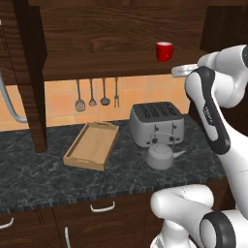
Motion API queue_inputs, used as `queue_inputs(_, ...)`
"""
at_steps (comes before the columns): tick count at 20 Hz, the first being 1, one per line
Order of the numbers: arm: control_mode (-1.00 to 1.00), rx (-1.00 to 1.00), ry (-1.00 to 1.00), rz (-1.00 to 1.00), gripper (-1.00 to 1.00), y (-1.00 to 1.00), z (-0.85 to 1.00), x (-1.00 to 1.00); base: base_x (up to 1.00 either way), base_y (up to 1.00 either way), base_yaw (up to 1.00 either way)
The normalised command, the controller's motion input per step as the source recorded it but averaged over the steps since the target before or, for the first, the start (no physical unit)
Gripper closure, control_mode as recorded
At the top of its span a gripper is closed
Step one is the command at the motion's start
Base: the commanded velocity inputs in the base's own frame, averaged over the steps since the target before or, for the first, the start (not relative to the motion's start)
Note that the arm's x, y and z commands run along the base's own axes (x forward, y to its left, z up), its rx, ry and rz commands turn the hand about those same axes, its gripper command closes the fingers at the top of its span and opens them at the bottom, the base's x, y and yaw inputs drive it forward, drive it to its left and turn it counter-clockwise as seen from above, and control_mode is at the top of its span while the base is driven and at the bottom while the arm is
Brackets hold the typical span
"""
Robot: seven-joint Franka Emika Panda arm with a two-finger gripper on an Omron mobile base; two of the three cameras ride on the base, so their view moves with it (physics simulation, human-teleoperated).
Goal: Pick the kettle from the counter and place it on the tray. Then pick the mug from the cabinet and place it on the tray. Then close the cabinet doors.
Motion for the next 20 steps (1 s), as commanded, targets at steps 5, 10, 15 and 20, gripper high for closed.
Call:
queue_inputs(5,-1.00,0.00,0.04,0.00,-1.00,-0.19,0.18,0.28,0.00,0.00,0.00)
queue_inputs(10,-1.00,0.00,0.00,0.00,-1.00,-0.07,0.41,0.34,0.00,0.00,0.00)
queue_inputs(15,-1.00,0.00,0.00,0.00,-1.00,-0.13,0.25,0.30,0.00,0.00,0.00)
queue_inputs(20,-1.00,0.00,0.00,0.00,-1.00,-0.13,0.12,0.49,0.00,0.00,0.00)
